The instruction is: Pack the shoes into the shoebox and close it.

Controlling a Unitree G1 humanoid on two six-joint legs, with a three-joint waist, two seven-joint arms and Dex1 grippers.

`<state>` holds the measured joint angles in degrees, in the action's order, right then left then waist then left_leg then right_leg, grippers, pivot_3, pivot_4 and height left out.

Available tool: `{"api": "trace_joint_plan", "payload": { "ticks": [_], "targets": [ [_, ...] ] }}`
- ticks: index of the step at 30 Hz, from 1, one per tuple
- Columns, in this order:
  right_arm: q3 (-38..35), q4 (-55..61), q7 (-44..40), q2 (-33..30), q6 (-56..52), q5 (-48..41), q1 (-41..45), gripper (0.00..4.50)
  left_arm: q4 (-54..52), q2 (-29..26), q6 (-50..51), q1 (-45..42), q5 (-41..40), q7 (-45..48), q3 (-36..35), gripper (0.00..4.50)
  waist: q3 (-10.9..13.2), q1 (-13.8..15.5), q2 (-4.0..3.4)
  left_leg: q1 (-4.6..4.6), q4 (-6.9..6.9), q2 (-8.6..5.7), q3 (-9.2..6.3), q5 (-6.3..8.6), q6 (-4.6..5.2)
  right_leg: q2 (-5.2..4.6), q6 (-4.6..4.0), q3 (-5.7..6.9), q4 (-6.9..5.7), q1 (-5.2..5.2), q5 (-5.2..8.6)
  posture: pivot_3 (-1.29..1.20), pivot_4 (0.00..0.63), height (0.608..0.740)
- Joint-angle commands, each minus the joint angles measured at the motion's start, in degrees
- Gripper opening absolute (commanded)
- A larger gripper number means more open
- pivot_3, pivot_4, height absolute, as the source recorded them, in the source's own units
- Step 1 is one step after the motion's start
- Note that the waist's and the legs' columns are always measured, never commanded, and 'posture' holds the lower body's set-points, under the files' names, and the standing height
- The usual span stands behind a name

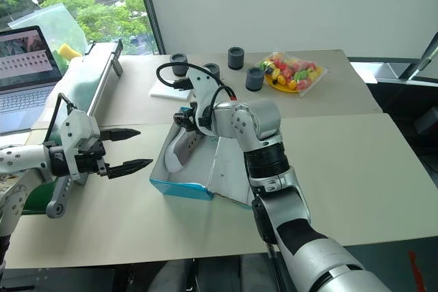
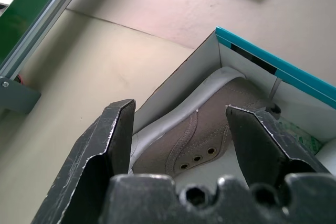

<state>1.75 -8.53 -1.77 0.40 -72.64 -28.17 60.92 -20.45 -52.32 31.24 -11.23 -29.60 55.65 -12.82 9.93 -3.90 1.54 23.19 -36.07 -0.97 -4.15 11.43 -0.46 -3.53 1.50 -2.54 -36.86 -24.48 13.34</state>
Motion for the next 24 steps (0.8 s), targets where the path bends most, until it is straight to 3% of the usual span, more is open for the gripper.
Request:
{"api": "trace_joint_plan", "payload": {
  "ticks": [1,6,9,11,16,18,21,24],
  "targets": [
    [0.4,5.1,-5.0,-1.7,4.3,-0.4,0.5,3.26,-1.4,0.3,0.5,1.1,-0.6,-2.7,-4.5,4.22,0.0,0.0,0.00,0.00,0.00,0.00,0.00,0.00,0.00,0.00,0.00,0.00,0.00,0.00,0.00,0.00,0.150,0.740],
    [6.3,12.9,-15.2,-11.6,13.6,3.0,-3.8,3.26,-5.2,8.2,4.0,4.9,3.0,-20.2,-13.2,4.22,0.0,0.1,0.02,0.02,0.02,0.00,-0.06,0.01,-0.01,-0.03,0.01,0.01,0.04,-0.03,0.00,0.00,0.150,0.740],
    [11.8,18.9,-20.7,-17.9,22.9,7.8,-8.4,3.26,-7.9,17.5,8.6,5.3,9.5,-39.0,-17.9,4.22,0.0,0.4,0.05,-0.01,-0.01,-0.01,-0.06,0.01,-0.01,-0.06,0.01,-0.01,0.01,0.00,0.00,0.00,0.150,0.740],
    [14.3,21.8,-23.7,-19.6,26.1,9.0,-11.0,3.26,-10.7,21.8,10.4,6.8,11.7,-44.9,-19.4,4.22,-0.1,0.2,0.09,-0.02,-0.08,0.00,-0.05,0.02,-0.02,-0.06,0.01,-0.01,-0.02,0.04,-0.01,0.00,0.150,0.740],
    [14.3,24.1,-27.2,-16.0,27.1,5.5,-15.8,3.26,-15.1,26.4,13.0,9.8,12.0,-49.0,-20.7,4.22,-0.1,0.2,0.14,-0.06,-0.16,0.01,-0.11,0.02,-0.04,-0.04,0.00,-0.07,-0.16,0.04,-0.01,0.00,0.150,0.740],
    [14.4,23.4,-27.6,-14.6,28.1,5.8,-17.7,3.76,-14.8,26.5,12.9,11.6,12.6,-49.1,-21.0,4.50,-0.1,0.4,0.18,-0.11,-0.19,0.02,-0.18,0.03,-0.04,-0.05,-0.01,-0.07,-0.17,0.11,-0.02,0.00,0.150,0.740],
    [16.7,22.3,-29.6,-14.9,31.6,8.4,-20.3,4.44,-13.4,26.6,12.3,13.5,12.4,-48.8,-22.0,4.50,-0.1,0.8,0.21,-0.18,-0.20,0.00,-0.21,0.03,-0.06,-0.08,-0.01,-0.07,-0.14,0.19,-0.02,0.00,0.150,0.740],
    [17.0,21.4,-30.4,-13.7,33.4,8.7,-21.1,4.44,-12.3,27.0,11.8,13.7,11.5,-49.0,-23.4,4.50,-0.1,1.3,0.21,-0.22,-0.21,-0.03,-0.18,0.04,-0.06,-0.07,-0.01,-0.06,-0.13,0.20,-0.02,0.00,0.150,0.740]
  ]
}}
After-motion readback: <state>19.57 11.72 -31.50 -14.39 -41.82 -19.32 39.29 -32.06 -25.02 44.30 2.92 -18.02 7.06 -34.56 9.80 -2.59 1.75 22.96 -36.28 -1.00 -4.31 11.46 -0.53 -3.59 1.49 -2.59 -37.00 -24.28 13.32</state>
